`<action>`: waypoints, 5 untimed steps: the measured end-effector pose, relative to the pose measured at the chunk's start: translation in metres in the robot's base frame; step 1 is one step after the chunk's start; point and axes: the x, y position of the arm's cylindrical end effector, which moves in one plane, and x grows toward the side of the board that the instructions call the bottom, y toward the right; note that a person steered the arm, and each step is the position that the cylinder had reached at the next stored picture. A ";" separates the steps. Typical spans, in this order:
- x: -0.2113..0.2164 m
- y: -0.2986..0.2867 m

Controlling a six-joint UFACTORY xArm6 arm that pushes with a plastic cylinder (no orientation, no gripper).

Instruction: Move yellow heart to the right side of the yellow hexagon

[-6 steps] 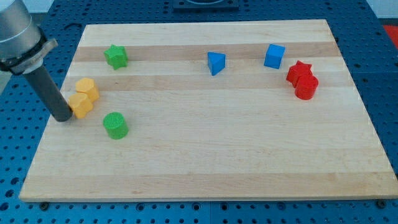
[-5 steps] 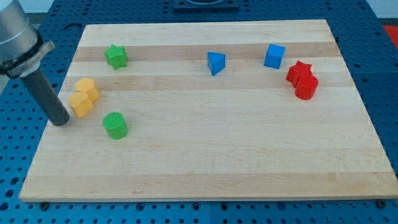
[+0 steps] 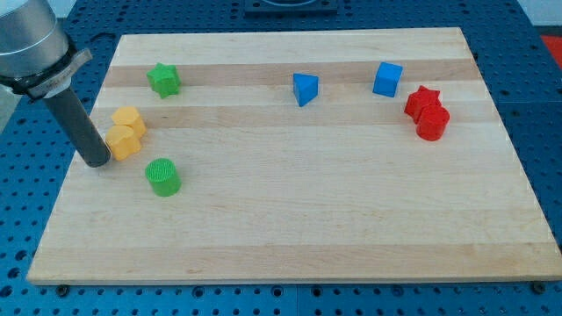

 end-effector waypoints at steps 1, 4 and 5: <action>0.001 0.001; -0.001 0.161; -0.009 0.184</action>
